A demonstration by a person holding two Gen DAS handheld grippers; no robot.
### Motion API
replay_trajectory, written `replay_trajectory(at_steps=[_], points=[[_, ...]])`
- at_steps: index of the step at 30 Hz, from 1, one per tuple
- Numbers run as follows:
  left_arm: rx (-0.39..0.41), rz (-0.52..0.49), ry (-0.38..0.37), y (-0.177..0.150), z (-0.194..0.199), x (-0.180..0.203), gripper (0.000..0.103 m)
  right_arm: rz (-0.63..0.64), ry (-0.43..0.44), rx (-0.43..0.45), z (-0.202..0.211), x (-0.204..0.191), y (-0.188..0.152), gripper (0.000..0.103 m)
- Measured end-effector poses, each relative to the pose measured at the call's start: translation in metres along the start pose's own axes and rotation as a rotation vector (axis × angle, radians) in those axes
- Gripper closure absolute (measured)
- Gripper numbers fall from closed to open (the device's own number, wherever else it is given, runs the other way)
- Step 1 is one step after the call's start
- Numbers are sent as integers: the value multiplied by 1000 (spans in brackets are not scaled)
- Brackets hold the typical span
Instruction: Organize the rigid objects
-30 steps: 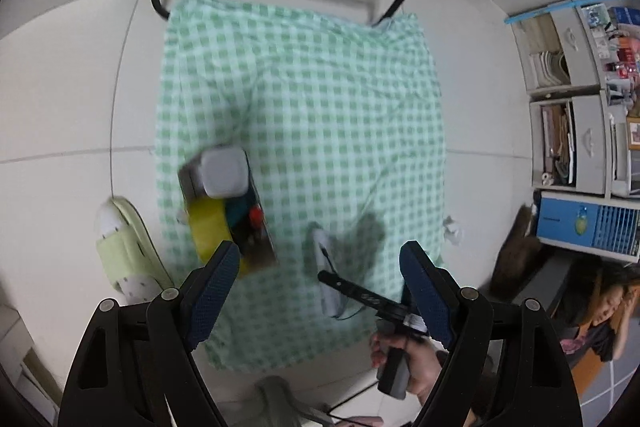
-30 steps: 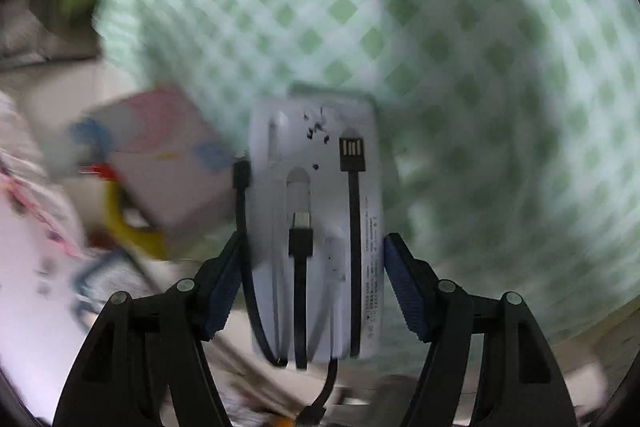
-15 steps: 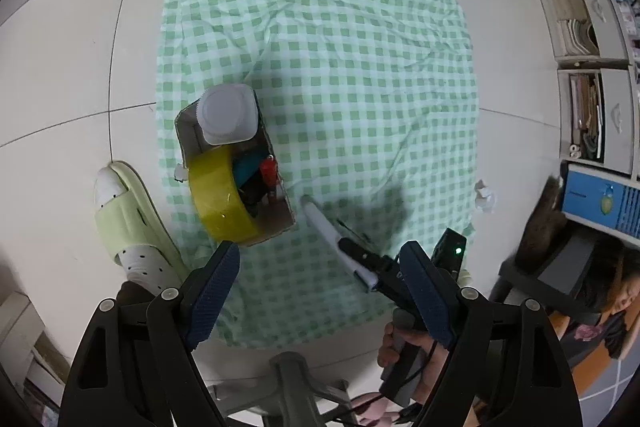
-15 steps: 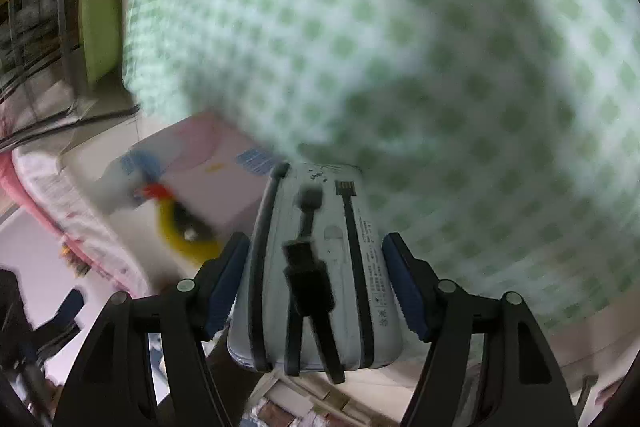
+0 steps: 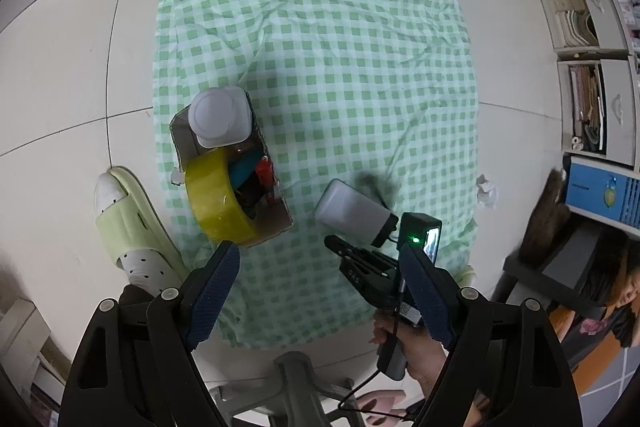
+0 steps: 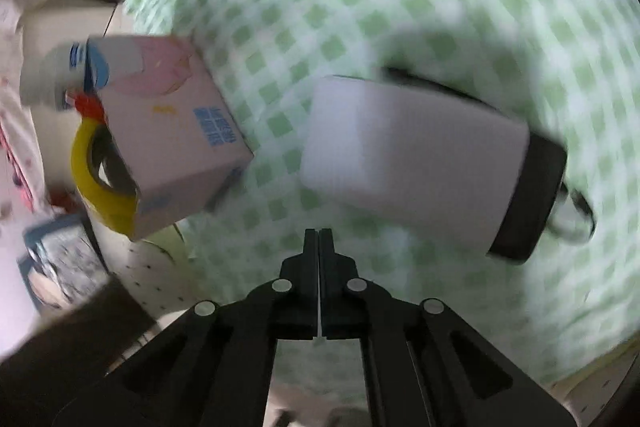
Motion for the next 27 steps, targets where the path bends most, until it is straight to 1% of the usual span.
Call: replay_trajectory(at_steps=[1,2,3,4,5,6,8,9,11,12,14,16,17,18,19,20,22,23,24,25,26,27], points=[[-1,1,1,0,0,-1,22,-8,-23,-19,-2,2,1,95],[-2,5,2,0,0,-1,22,1,-52,-24,-1,3,2,84],[-3,9,1,1,0,-2,22,36,-90,-14,0,3,5,67],[-1,14,-2,2,1,-2,22,118,-173,13,8,7,6,58],[2,17,-3,2,2,-2,22,208,-282,50,15,8,10,40],[7,20,-4,3,4,-3,22,315,-410,90,22,9,13,31],[18,15,-1,3,6,-2,22,480,-582,111,20,5,18,27],[22,5,5,2,7,-1,22,557,-635,99,14,1,20,27],[23,-10,17,0,8,-1,22,687,-668,45,-5,-10,20,27],[21,-14,20,-1,7,-2,22,724,-674,16,-16,-14,21,22],[12,-13,22,-2,7,-5,22,747,-672,-43,-36,-19,22,19],[14,3,20,-1,9,-11,22,769,-715,-68,-51,-21,27,19],[19,15,17,1,12,-14,22,772,-712,-63,-54,-24,29,16],[30,34,12,3,16,-20,22,764,-691,-55,-55,-26,33,16],[40,53,9,5,20,-24,22,720,-654,-67,-56,-26,37,17],[58,82,5,8,26,-30,22,682,-620,-66,-55,-24,39,19],[83,120,-10,12,35,-36,22,611,-590,-30,-47,-20,45,24],[100,138,-30,16,42,-38,22,566,-560,-16,-43,-18,46,28],[114,147,-43,17,47,-39,22,500,-493,-4,-36,-16,48,31],[121,155,-51,17,51,-40,22,400,-374,5,-29,-14,49,31],[136,160,-60,18,56,-40,22,289,-229,15,-22,-12,49,32],[151,166,-69,19,61,-41,22,217,-121,23,-17,-12,49,32]])
Point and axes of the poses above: each gripper's, at about its wrist camera, not at the fingertips, and z roughly against the way its jaws point, x to its right, y to its top, the point moved 7 cm from there along -z, roughly the way its jaws point, and after that the axes turned 1 degree about -y, right-handed, at the moved point
